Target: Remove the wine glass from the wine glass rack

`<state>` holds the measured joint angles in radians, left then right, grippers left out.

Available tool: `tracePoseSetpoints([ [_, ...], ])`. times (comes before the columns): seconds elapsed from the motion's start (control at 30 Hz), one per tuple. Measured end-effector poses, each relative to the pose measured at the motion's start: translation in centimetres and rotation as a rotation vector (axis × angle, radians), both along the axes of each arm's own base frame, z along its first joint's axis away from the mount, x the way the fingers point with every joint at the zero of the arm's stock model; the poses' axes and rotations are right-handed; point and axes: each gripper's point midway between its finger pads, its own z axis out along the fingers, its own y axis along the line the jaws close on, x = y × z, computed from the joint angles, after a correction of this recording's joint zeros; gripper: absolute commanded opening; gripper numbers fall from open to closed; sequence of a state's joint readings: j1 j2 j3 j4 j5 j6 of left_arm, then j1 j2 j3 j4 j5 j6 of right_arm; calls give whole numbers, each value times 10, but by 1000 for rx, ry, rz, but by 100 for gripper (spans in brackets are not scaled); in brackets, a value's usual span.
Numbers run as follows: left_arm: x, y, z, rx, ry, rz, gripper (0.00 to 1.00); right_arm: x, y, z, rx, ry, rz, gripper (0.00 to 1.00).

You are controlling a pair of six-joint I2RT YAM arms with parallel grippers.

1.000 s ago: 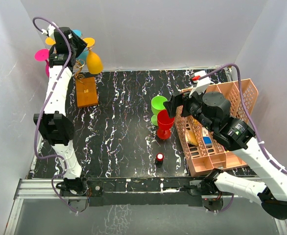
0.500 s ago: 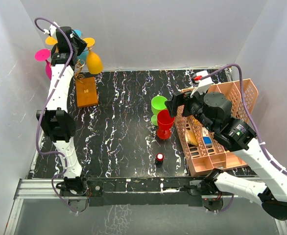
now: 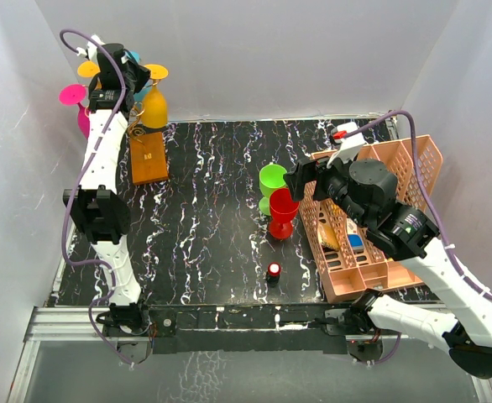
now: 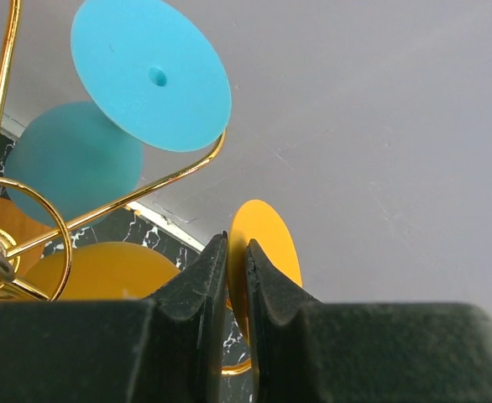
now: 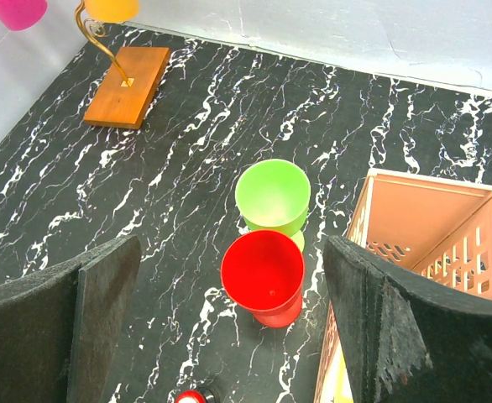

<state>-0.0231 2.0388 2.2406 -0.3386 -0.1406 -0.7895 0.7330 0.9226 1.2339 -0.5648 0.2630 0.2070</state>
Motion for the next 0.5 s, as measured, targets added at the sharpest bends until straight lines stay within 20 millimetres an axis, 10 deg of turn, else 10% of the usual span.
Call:
tracePoseSetpoints([
  [0.5, 1, -10, 7, -77, -26, -32, 0, 0, 0, 0, 1, 0, 0, 99],
])
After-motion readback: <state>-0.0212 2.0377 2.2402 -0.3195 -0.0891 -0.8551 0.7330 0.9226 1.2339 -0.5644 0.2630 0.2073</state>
